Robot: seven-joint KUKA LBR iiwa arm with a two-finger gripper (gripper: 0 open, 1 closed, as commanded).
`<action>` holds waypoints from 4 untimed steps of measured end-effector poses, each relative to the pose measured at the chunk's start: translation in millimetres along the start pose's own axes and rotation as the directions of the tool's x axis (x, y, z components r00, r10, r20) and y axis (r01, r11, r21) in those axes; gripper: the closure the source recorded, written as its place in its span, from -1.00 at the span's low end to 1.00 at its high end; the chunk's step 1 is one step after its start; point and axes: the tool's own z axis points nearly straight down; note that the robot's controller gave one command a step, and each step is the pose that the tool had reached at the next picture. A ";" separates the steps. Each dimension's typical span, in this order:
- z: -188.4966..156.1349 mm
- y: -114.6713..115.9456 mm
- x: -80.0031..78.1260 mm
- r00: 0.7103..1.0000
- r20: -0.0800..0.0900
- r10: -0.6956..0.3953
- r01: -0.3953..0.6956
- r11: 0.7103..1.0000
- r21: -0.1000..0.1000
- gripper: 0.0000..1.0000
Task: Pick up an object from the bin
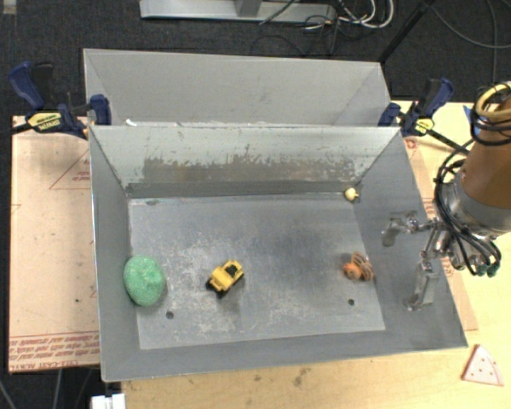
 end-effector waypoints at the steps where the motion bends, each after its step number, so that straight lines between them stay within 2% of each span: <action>1: -3.9 0.7 -1.6 1.000 0.008 -0.004 0.004 1.000 0.002 -1.00; 2: -3.9 0.8 -1.6 1.000 0.008 -0.004 0.004 1.000 0.002 -1.00; 3: -18.3 18.5 2.4 0.982 0.007 -0.190 0.190 0.982 0.003 -1.00; 4: 11.4 31.3 -9.0 0.959 0.013 -0.285 0.285 0.959 0.006 -1.00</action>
Offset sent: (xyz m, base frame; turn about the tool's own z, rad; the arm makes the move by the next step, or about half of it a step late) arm 0.0387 0.0223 -0.0813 -0.0675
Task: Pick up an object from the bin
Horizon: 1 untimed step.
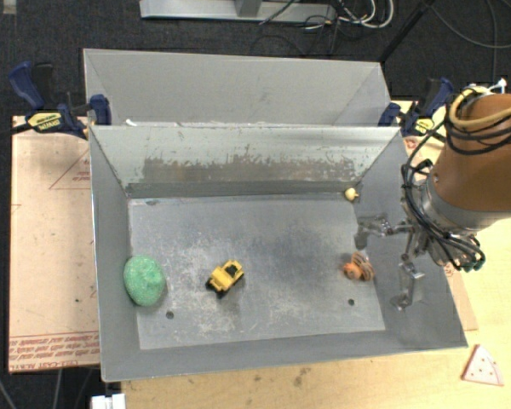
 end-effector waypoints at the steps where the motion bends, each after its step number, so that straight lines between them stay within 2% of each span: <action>1: 38.5 16.9 -13.2 0.987 -0.005 0.162 -0.162 0.987 -0.002 -1.00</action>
Offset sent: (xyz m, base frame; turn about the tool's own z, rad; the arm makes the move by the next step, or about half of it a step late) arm 0.0229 0.0044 -0.0481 0.0552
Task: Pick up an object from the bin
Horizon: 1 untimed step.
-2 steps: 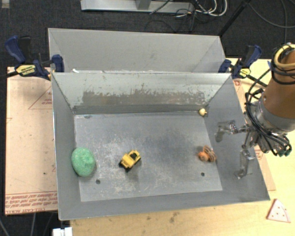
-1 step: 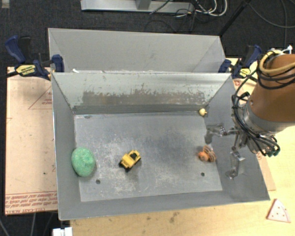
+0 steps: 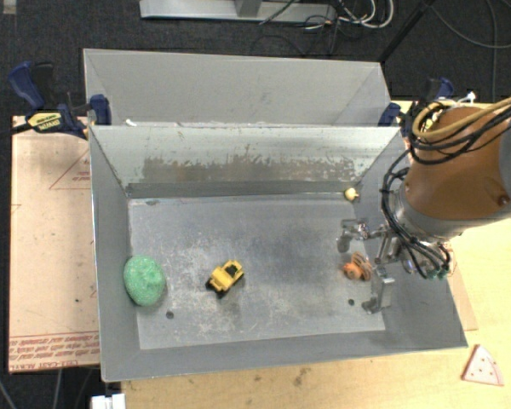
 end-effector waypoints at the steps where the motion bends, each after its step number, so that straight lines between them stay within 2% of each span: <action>1: 11.4 -1.4 -7.0 0.998 -0.002 -0.056 0.056 0.998 -0.002 -1.00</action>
Offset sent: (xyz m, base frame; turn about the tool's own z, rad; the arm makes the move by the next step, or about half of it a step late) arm 0.0155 -0.0419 -0.0509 0.0177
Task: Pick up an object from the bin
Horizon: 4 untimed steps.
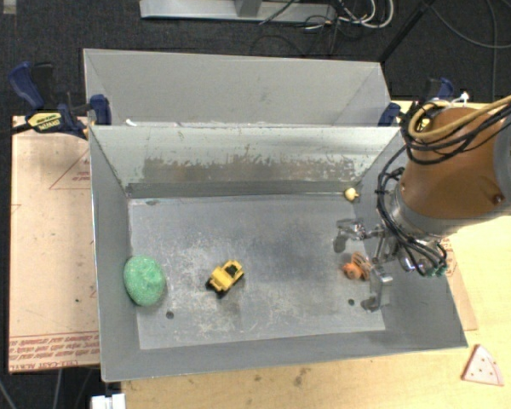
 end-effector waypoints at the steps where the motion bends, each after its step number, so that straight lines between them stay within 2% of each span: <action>1: 27.2 -31.4 -1.8 0.999 0.004 0.050 -0.050 0.999 0.002 -1.00; 2: 45.2 -67.1 -14.8 1.000 0.003 -0.002 0.002 1.000 0.002 1.00; 3: 45.1 -66.7 -15.0 1.000 0.003 -0.003 0.003 1.000 0.002 -1.00; 4: 45.1 -66.7 -15.0 1.000 0.003 -0.003 0.003 1.000 0.002 -1.00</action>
Offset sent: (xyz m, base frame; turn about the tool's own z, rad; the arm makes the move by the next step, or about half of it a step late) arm 0.0257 -0.0640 -0.0448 -0.0017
